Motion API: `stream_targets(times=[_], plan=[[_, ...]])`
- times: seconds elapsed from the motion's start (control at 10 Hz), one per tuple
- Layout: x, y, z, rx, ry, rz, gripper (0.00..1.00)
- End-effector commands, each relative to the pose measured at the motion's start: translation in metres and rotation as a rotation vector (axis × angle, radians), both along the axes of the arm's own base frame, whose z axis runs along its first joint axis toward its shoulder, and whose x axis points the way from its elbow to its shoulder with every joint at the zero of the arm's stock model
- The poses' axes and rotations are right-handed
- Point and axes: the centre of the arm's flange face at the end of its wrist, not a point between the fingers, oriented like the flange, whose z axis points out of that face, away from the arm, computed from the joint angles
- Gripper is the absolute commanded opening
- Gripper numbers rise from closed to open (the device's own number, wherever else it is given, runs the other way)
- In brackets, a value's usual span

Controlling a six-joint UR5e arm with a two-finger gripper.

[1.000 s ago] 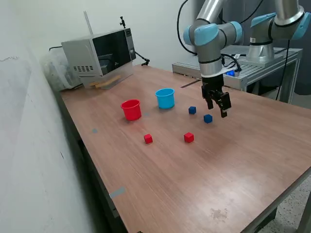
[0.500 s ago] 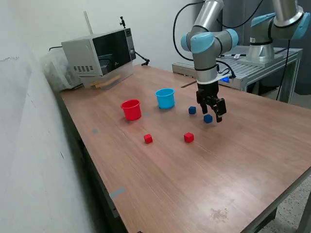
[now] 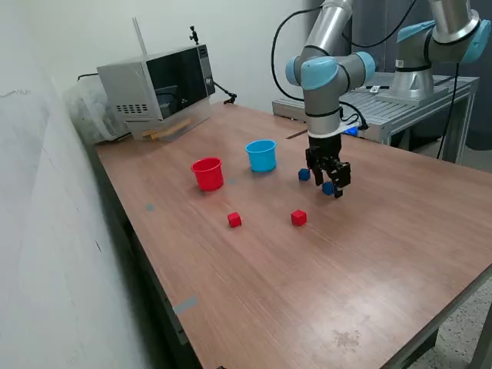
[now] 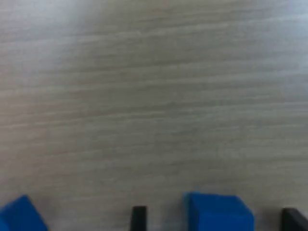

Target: Place red objects in the red bin, and blue objects in the blue bin.

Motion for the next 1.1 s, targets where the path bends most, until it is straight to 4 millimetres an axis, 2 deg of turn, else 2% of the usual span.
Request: stream_targets(times=[0.0,0.2,0.4,0.5,0.6,0.7,0.8,1.0], plan=[[-0.003,0.004,0.001,0.052,0.02,0.005,0.0],[-0.004,0.003,0.003,0.059,0.026,0.01,0.0],[-0.007,0.01,0.01,0.134,0.039,0.012,0.0],[-0.008,0.014,0.022,0.156,0.059,0.011,0.0],[-0.009,0.019,0.045,0.188,0.093,0.017,0.0],[-0.013,0.038,0.086,0.204,0.153,-0.007,0.0],[-0.017,0.062,0.116,0.208,0.192,-0.045,0.0],[-0.022,0.13,0.147,0.223,0.217,-0.094,0.0]])
